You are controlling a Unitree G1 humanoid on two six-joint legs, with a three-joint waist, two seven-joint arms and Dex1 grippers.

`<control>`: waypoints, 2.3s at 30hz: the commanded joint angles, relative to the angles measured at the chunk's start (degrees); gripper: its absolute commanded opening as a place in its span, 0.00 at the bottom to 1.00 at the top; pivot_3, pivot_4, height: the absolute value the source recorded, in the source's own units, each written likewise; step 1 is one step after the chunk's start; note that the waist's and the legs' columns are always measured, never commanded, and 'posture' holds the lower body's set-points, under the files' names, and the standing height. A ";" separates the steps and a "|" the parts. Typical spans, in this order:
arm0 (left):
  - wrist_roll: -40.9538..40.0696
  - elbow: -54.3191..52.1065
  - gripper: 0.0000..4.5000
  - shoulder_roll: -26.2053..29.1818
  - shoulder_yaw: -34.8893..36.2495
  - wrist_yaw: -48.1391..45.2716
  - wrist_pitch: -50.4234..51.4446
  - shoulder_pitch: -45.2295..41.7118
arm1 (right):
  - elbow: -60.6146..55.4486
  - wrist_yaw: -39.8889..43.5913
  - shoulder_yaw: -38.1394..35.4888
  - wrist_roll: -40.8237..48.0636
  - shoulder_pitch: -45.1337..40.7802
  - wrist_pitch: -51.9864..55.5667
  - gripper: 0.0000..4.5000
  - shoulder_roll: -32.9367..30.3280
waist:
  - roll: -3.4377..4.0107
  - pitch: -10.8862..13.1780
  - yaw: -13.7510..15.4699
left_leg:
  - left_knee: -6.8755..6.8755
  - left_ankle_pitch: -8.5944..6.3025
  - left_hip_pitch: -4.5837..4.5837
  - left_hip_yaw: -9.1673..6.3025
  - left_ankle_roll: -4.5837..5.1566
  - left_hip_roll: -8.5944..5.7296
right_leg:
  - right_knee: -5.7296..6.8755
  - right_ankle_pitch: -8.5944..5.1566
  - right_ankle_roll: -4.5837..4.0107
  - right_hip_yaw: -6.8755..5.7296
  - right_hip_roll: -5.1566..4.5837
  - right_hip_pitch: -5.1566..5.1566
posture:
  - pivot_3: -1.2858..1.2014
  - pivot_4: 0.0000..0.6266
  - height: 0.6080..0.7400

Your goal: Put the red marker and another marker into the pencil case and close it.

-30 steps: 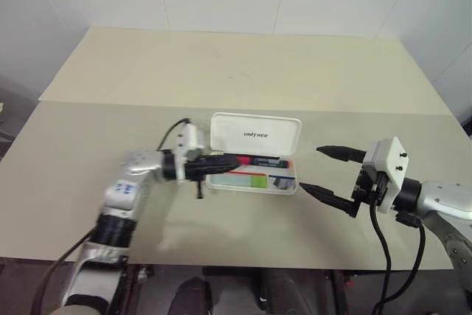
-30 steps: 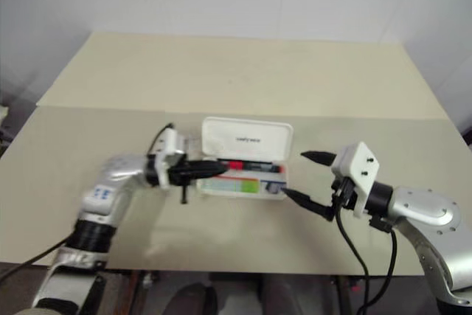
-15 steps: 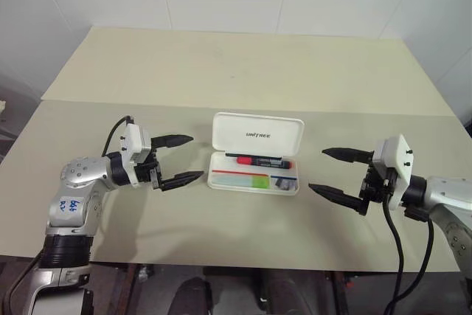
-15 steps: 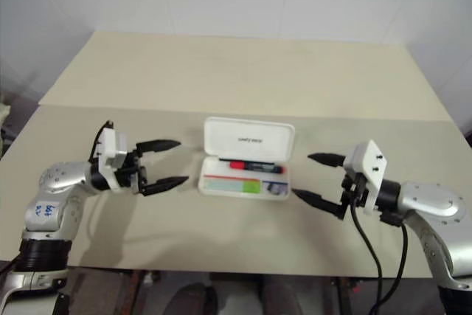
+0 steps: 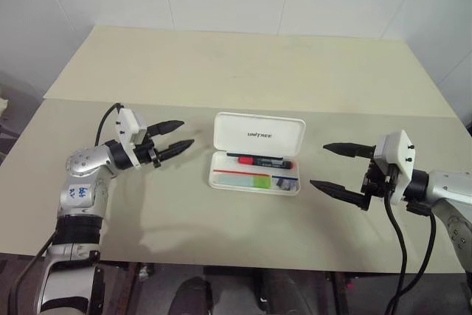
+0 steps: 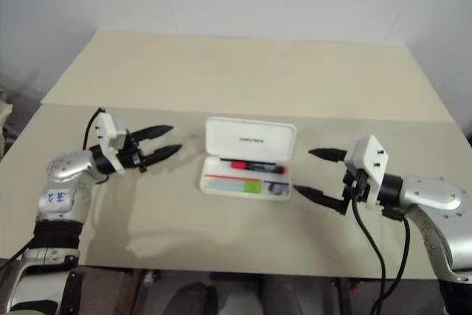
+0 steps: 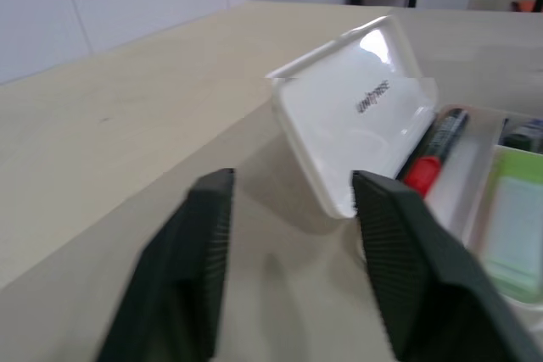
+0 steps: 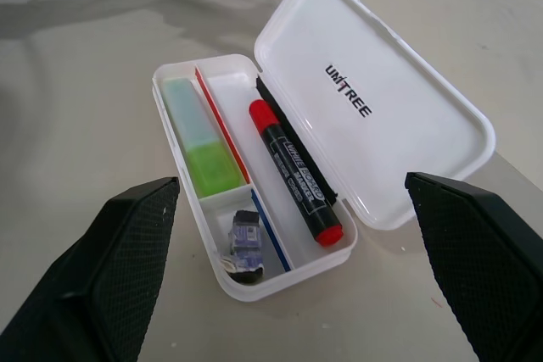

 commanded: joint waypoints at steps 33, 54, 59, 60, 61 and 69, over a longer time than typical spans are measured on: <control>9.45 23.81 0.01 -13.05 -6.88 0.88 -9.59 -21.20 | -1.74 1.38 -0.96 8.34 -2.68 -4.89 1.00 4.57 | 0.00 0.00 0.15 | 0.00 -0.02 -0.23 0.03 0.01 0.06 | 0.03 0.06 0.10 0.05 0.48 -0.14 | 0.52 0.24 1.00; 11.37 7.21 0.01 -8.72 -18.07 -15.67 -3.09 -13.16 | -3.81 -1.30 -0.99 7.34 1.35 -5.23 1.00 6.12 | 0.00 0.00 0.19 | 0.03 -0.04 -0.30 0.05 0.03 0.08 | 0.07 0.06 0.10 0.13 0.52 -0.21 | 0.52 0.24 1.00; 15.23 6.33 0.01 -9.78 -21.62 -11.87 -1.79 -9.56 | -4.98 -2.61 -1.11 7.15 2.06 -5.04 1.00 6.42 | 0.01 -0.01 0.18 | 0.05 -0.03 -0.27 0.05 0.04 0.08 | 0.07 0.06 0.10 0.17 0.52 -0.21 | 0.52 0.24 1.00; 15.49 6.30 0.01 -9.86 -21.75 -11.13 -1.64 -9.08 | -5.19 -2.86 -1.10 7.14 2.17 -5.03 1.00 6.44 | 0.02 -0.02 0.18 | 0.05 -0.03 -0.23 0.06 0.03 0.07 | 0.06 0.06 0.10 0.19 0.52 -0.20 | 0.52 0.24 1.00; 15.59 6.19 0.01 -9.88 -21.87 -10.63 -1.56 -8.78 | -5.32 -3.03 -1.09 7.15 2.24 -5.03 1.00 6.44 | 0.06 -0.04 0.16 | 0.05 -0.03 -0.18 0.09 0.03 0.07 | 0.01 0.06 0.10 0.23 0.52 -0.19 | 0.52 0.24 1.00; 16.07 3.84 0.01 -10.49 -23.37 -7.55 2.63 -7.70 | -7.30 -5.15 -1.33 7.39 3.95 -4.96 1.00 6.81 | 0.27 -0.18 0.10 | 0.05 -0.01 0.32 0.01 0.04 0.05 | -0.09 0.06 0.08 0.23 0.50 0.67 | 0.52 0.24 1.00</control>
